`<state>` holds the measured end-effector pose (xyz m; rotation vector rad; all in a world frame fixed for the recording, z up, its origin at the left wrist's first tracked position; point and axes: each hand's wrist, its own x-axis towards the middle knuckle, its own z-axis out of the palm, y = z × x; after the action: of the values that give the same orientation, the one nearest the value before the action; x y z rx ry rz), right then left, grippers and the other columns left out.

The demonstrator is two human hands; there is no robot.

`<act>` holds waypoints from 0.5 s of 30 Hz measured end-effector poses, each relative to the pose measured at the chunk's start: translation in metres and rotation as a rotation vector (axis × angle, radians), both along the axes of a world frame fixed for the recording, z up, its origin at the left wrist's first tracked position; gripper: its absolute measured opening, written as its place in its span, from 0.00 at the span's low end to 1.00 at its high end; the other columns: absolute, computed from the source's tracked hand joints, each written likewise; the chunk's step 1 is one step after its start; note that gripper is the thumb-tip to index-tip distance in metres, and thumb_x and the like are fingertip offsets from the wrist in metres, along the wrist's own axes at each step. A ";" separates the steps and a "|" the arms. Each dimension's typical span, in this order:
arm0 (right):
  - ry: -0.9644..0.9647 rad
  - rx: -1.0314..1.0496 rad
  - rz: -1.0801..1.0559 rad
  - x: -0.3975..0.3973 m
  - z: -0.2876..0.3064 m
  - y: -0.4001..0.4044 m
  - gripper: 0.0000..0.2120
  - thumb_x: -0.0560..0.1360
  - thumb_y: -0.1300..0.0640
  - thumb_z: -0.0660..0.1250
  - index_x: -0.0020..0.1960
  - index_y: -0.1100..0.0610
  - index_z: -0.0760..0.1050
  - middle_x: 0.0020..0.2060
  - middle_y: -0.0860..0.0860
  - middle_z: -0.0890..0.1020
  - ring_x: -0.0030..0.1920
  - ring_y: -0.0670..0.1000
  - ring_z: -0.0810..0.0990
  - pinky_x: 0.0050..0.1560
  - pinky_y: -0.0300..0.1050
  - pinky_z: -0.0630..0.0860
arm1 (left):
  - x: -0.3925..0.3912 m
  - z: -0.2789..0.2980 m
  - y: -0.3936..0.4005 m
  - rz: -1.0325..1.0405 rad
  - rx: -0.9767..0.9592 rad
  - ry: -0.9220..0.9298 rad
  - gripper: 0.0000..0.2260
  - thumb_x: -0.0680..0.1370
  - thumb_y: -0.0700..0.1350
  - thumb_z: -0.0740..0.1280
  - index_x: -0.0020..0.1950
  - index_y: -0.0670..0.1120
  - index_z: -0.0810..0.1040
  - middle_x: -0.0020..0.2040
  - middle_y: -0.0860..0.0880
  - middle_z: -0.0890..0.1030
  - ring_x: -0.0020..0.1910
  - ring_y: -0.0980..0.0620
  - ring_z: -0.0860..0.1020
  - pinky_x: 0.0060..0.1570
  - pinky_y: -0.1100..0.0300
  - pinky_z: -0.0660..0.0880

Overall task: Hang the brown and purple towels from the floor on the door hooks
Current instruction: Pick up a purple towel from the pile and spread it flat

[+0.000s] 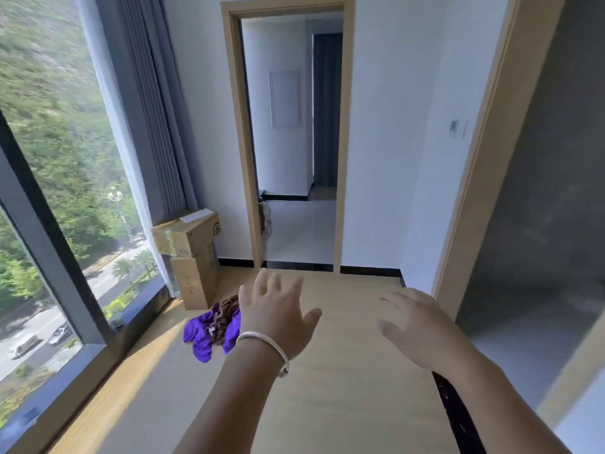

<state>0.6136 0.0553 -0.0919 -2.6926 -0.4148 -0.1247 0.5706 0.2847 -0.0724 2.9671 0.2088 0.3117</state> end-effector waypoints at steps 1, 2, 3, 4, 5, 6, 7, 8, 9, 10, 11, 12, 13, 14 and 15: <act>-0.009 0.007 -0.017 0.001 0.002 0.002 0.24 0.77 0.42 0.61 0.71 0.45 0.66 0.67 0.46 0.70 0.69 0.48 0.65 0.68 0.46 0.65 | 0.004 0.001 0.002 -0.023 -0.007 -0.004 0.28 0.77 0.65 0.55 0.76 0.57 0.57 0.76 0.48 0.59 0.78 0.46 0.46 0.74 0.39 0.48; -0.015 0.013 -0.033 0.001 0.002 0.003 0.24 0.77 0.43 0.62 0.71 0.45 0.66 0.67 0.46 0.70 0.68 0.48 0.66 0.67 0.46 0.66 | 0.008 0.001 0.003 -0.044 -0.013 -0.008 0.29 0.77 0.65 0.54 0.76 0.57 0.56 0.77 0.48 0.58 0.78 0.46 0.46 0.74 0.40 0.48; -0.016 0.016 -0.047 0.002 0.003 0.004 0.24 0.76 0.43 0.62 0.71 0.46 0.66 0.66 0.46 0.71 0.66 0.48 0.68 0.66 0.46 0.66 | 0.013 0.001 0.004 -0.063 -0.017 -0.009 0.29 0.78 0.65 0.54 0.76 0.57 0.56 0.77 0.48 0.58 0.78 0.46 0.45 0.74 0.40 0.48; -0.013 0.015 -0.057 0.003 0.002 0.004 0.24 0.76 0.43 0.62 0.71 0.46 0.66 0.66 0.45 0.71 0.64 0.47 0.69 0.65 0.45 0.67 | 0.017 -0.001 0.005 -0.080 -0.023 -0.008 0.29 0.78 0.66 0.54 0.76 0.57 0.55 0.77 0.48 0.58 0.78 0.46 0.46 0.74 0.41 0.48; -0.008 0.013 -0.066 0.004 0.001 0.004 0.24 0.76 0.43 0.62 0.71 0.46 0.66 0.66 0.45 0.71 0.63 0.47 0.69 0.65 0.44 0.67 | 0.021 -0.002 0.005 -0.096 -0.029 -0.006 0.29 0.78 0.66 0.54 0.76 0.57 0.55 0.76 0.48 0.58 0.78 0.47 0.46 0.73 0.41 0.48; -0.006 0.008 -0.075 0.006 0.000 0.004 0.25 0.77 0.43 0.62 0.72 0.45 0.66 0.66 0.44 0.70 0.64 0.47 0.69 0.66 0.44 0.66 | 0.026 -0.004 0.004 -0.111 -0.037 -0.005 0.29 0.78 0.66 0.54 0.76 0.57 0.55 0.76 0.49 0.59 0.78 0.47 0.46 0.73 0.41 0.48; -0.006 0.003 -0.083 0.010 -0.001 0.002 0.25 0.77 0.43 0.62 0.72 0.45 0.66 0.67 0.43 0.69 0.66 0.46 0.68 0.67 0.44 0.65 | 0.032 -0.006 0.003 -0.123 -0.045 -0.005 0.29 0.78 0.66 0.54 0.76 0.57 0.55 0.75 0.49 0.60 0.78 0.47 0.46 0.73 0.42 0.49; -0.006 0.001 -0.088 0.015 -0.002 0.001 0.25 0.77 0.43 0.62 0.72 0.45 0.66 0.68 0.43 0.69 0.67 0.46 0.66 0.68 0.44 0.63 | 0.038 -0.008 0.001 -0.134 -0.056 -0.005 0.29 0.78 0.66 0.54 0.76 0.57 0.56 0.75 0.50 0.61 0.77 0.48 0.47 0.73 0.42 0.49; -0.006 0.006 -0.092 0.021 -0.003 -0.001 0.24 0.77 0.43 0.62 0.72 0.46 0.66 0.68 0.42 0.69 0.68 0.46 0.65 0.69 0.45 0.63 | 0.045 -0.010 -0.001 -0.145 -0.064 -0.006 0.29 0.78 0.66 0.54 0.76 0.57 0.56 0.75 0.50 0.61 0.77 0.48 0.47 0.73 0.42 0.49; -0.006 0.015 -0.094 0.028 -0.004 -0.003 0.24 0.77 0.43 0.62 0.72 0.46 0.66 0.68 0.42 0.68 0.69 0.45 0.64 0.69 0.45 0.63 | 0.054 -0.013 -0.005 -0.158 -0.070 -0.007 0.29 0.78 0.66 0.54 0.76 0.57 0.56 0.75 0.51 0.61 0.77 0.48 0.47 0.74 0.43 0.49; -0.010 0.027 -0.096 0.036 -0.006 -0.005 0.23 0.77 0.44 0.62 0.71 0.46 0.67 0.68 0.41 0.69 0.69 0.45 0.64 0.69 0.45 0.63 | 0.063 -0.015 -0.009 -0.169 -0.076 -0.008 0.29 0.78 0.66 0.54 0.76 0.57 0.56 0.75 0.51 0.61 0.77 0.48 0.47 0.74 0.43 0.50; -0.018 0.042 -0.099 0.045 -0.007 -0.007 0.23 0.77 0.44 0.62 0.71 0.46 0.68 0.68 0.41 0.69 0.69 0.45 0.64 0.69 0.44 0.63 | 0.073 -0.017 -0.013 -0.179 -0.082 -0.007 0.29 0.78 0.66 0.54 0.76 0.57 0.56 0.75 0.51 0.61 0.78 0.48 0.46 0.74 0.44 0.50; -0.029 0.059 -0.104 0.056 -0.009 -0.009 0.22 0.77 0.45 0.63 0.70 0.46 0.68 0.68 0.41 0.69 0.69 0.45 0.64 0.69 0.44 0.63 | 0.084 -0.019 -0.017 -0.186 -0.086 -0.006 0.29 0.78 0.66 0.55 0.76 0.57 0.56 0.75 0.51 0.60 0.78 0.48 0.46 0.74 0.44 0.50; -0.043 0.074 -0.110 0.067 -0.011 -0.011 0.22 0.77 0.45 0.63 0.70 0.46 0.69 0.67 0.41 0.70 0.69 0.44 0.64 0.69 0.44 0.64 | 0.096 -0.021 -0.021 -0.192 -0.086 -0.005 0.29 0.78 0.65 0.55 0.76 0.57 0.55 0.75 0.51 0.60 0.78 0.48 0.46 0.74 0.44 0.50; -0.059 0.086 -0.118 0.079 -0.012 -0.014 0.21 0.77 0.45 0.63 0.69 0.45 0.70 0.67 0.41 0.71 0.69 0.44 0.65 0.68 0.44 0.64 | 0.109 -0.023 -0.025 -0.194 -0.084 -0.004 0.29 0.78 0.65 0.55 0.76 0.57 0.55 0.76 0.51 0.60 0.78 0.48 0.46 0.74 0.44 0.50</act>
<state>0.6926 0.0408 -0.1038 -2.6327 -0.2621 -0.2510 0.6795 0.2597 -0.0953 2.8739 -0.0653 0.2775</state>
